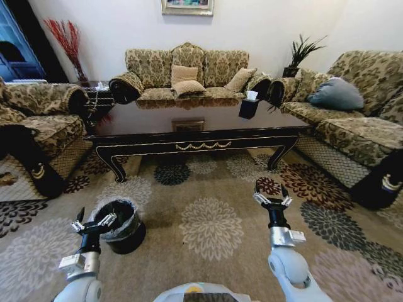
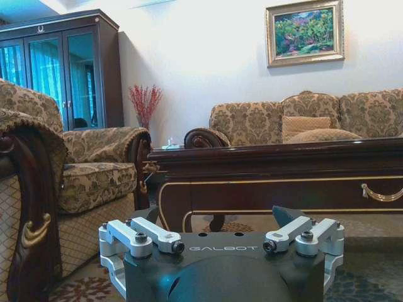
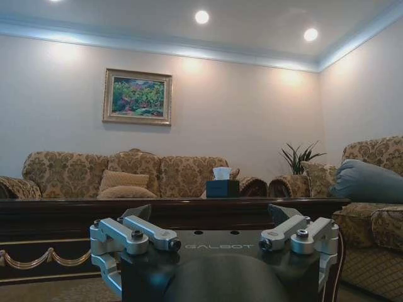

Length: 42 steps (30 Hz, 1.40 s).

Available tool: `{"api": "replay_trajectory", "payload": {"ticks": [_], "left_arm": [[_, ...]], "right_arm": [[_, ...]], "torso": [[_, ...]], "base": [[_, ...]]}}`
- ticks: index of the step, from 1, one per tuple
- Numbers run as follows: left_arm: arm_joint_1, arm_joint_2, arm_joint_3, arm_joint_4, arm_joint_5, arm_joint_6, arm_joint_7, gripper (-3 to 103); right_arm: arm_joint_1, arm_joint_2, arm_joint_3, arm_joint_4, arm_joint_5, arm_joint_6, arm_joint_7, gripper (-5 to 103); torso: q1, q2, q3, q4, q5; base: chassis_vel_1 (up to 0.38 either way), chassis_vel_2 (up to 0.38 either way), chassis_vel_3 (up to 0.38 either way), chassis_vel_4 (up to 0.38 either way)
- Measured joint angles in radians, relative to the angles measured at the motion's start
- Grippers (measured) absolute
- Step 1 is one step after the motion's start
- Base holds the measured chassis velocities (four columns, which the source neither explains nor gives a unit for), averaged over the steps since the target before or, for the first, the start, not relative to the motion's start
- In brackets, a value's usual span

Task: Move to the front of the table and pick up the trash from the floor, then place it into the trash bin.

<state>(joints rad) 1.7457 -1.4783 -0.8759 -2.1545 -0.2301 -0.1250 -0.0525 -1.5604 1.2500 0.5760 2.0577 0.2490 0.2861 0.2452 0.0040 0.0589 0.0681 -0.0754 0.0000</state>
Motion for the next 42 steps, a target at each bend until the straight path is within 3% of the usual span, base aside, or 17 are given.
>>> {"api": "replay_trajectory", "payload": {"ticks": [26,42], "left_arm": [[0.000,0.000,-0.001,-0.002,-0.004,0.005,-0.001,100],[0.000,0.001,-0.002,-0.002,-0.004,0.006,-0.002,100]], "right_arm": [[0.005,0.000,-0.006,-0.004,-0.001,-0.002,0.002,100],[0.006,0.000,-0.007,-0.005,-0.001,-0.003,0.003,100]], "torso": [[0.000,0.000,0.000,0.0000,0.0000],[0.000,0.000,0.000,0.0000,0.0001]], "base": [[0.012,-0.012,-0.012,0.014],[0.235,-0.244,-0.242,0.241]]}}
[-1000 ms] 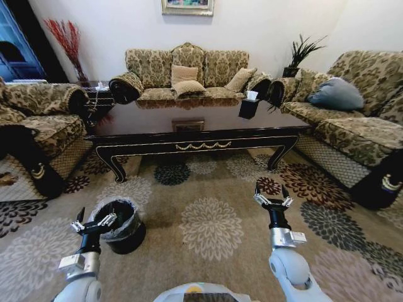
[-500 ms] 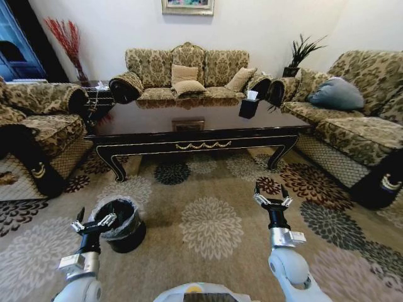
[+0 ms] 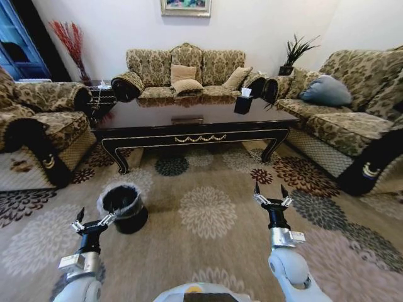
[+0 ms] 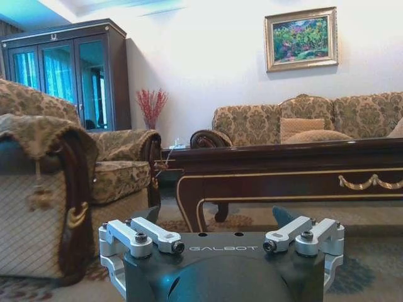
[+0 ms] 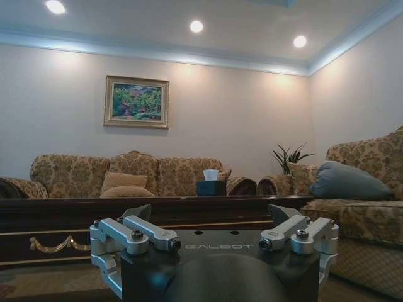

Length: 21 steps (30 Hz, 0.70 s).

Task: Move to the front of the table and pick up the trash from the floor, then place it into the trash bin.

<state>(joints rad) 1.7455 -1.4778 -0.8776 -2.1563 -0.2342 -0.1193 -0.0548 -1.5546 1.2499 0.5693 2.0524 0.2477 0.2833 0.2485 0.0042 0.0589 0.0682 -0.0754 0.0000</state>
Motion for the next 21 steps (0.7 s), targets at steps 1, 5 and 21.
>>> {"api": "replay_trajectory", "payload": {"ticks": [1,5,21], "left_arm": [[0.000,0.000,0.000,0.000,0.000,0.000,0.000,100],[0.000,0.000,0.000,0.000,0.000,0.000,0.000,100],[0.000,0.000,0.000,0.000,0.000,0.000,0.000,100]], "right_arm": [[0.000,0.000,0.000,0.000,0.000,0.000,0.000,100],[0.000,0.000,0.000,0.000,0.000,0.000,0.000,100],[0.000,0.000,0.000,0.000,0.000,0.000,0.000,100]], "torso": [[0.000,0.000,0.000,0.0001,-0.0002],[0.000,0.000,0.000,0.0001,-0.0001],[0.000,0.000,0.000,0.0001,0.0003]], "base": [[0.323,-0.351,-0.334,0.341],[0.342,-0.352,-0.359,0.347],[0.353,-0.355,-0.363,0.347]]}}
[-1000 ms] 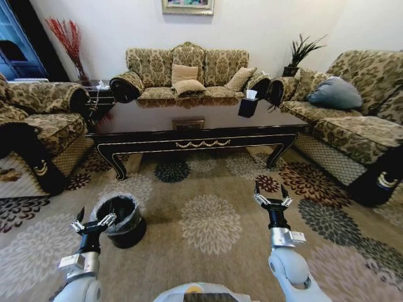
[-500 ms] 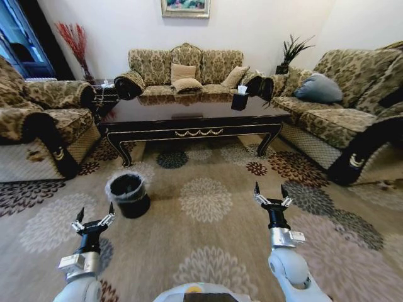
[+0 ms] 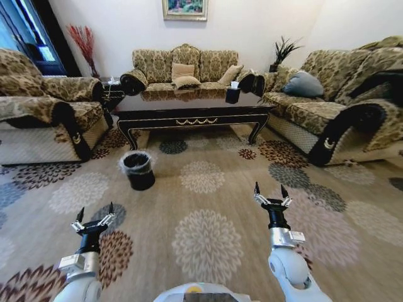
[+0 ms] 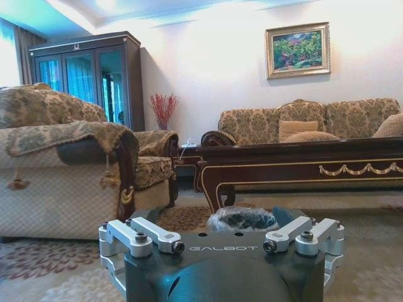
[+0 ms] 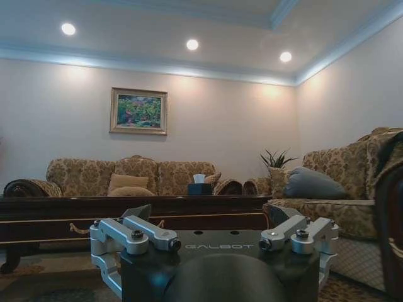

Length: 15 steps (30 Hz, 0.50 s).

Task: Move to the front of the table and pick up the trash from the floor, then place it into the trash bin.

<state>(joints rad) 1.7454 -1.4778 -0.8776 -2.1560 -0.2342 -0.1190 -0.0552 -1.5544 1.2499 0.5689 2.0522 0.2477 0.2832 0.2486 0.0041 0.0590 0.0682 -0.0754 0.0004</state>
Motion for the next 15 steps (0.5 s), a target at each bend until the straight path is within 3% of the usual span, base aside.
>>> {"api": "replay_trajectory", "payload": {"ticks": [8,15], "left_arm": [[0.000,0.000,0.000,0.000,0.000,0.000,0.000,100],[0.000,0.000,0.000,0.000,0.000,0.000,0.000,100]], "right_arm": [[0.000,0.000,0.000,0.000,0.000,0.000,0.000,100],[0.000,0.000,0.000,0.000,0.000,0.000,0.000,100]], "torso": [[0.000,0.000,0.000,-0.0003,-0.0001],[0.000,0.000,0.000,0.0001,-0.0004]], "base": [[0.381,-0.278,-0.389,0.272],[0.400,-0.087,-0.387,0.092]]}}
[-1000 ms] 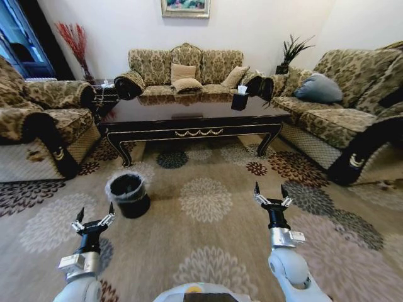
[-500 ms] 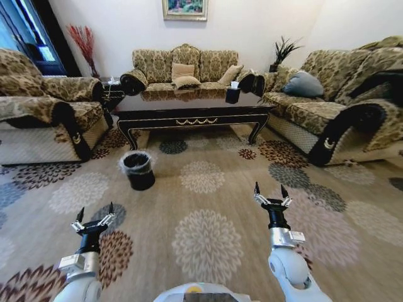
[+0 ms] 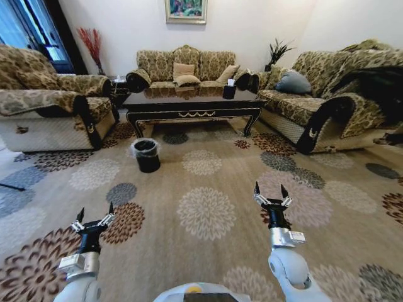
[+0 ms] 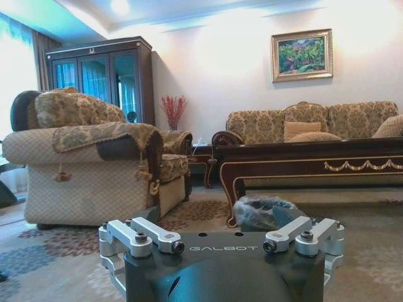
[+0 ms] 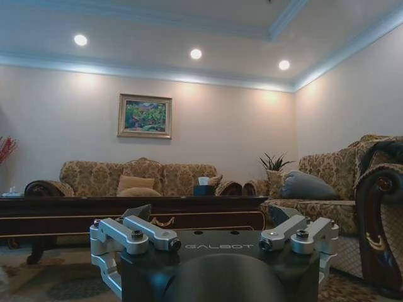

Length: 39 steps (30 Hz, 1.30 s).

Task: Move to the front of the table and pick up the trash from the floor, then place it into the trash bin.

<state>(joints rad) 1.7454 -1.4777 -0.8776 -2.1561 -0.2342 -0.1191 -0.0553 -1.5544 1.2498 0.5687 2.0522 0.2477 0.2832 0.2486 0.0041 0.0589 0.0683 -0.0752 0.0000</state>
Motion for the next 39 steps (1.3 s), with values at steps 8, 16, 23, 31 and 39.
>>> {"api": "replay_trajectory", "payload": {"ticks": [8,16,23,31,39], "left_arm": [[0.000,0.000,-0.001,0.000,0.000,0.000,-0.001,100],[0.000,0.000,0.000,0.000,0.000,0.000,-0.001,100],[0.000,0.000,0.000,0.000,0.000,0.000,-0.001,100],[0.000,0.000,0.000,0.000,0.000,0.000,0.000,100],[0.000,0.000,0.000,0.000,0.000,0.000,0.001,100]], "right_arm": [[0.000,0.000,0.000,0.000,0.000,0.000,0.000,100],[0.000,0.000,0.000,0.000,0.000,0.000,0.000,100],[0.000,0.000,0.000,0.000,0.000,0.000,0.000,100],[0.000,0.000,0.000,0.000,0.000,0.000,0.000,100],[0.000,0.000,0.001,0.000,0.000,0.000,0.000,100]], "torso": [[0.000,0.000,0.000,-0.0002,0.0000],[0.000,0.000,0.000,-0.0002,0.0004],[0.000,0.000,0.000,-0.0001,-0.0001],[0.000,0.000,0.000,-0.0001,-0.0004],[0.000,0.000,0.000,-0.0002,0.0003]], "base": [[0.228,-0.014,-0.229,0.013],[-0.050,-0.004,0.058,-0.002],[0.007,-0.021,0.002,0.011],[-0.033,-0.171,0.035,0.176],[-0.056,-0.180,0.041,0.173]]}}
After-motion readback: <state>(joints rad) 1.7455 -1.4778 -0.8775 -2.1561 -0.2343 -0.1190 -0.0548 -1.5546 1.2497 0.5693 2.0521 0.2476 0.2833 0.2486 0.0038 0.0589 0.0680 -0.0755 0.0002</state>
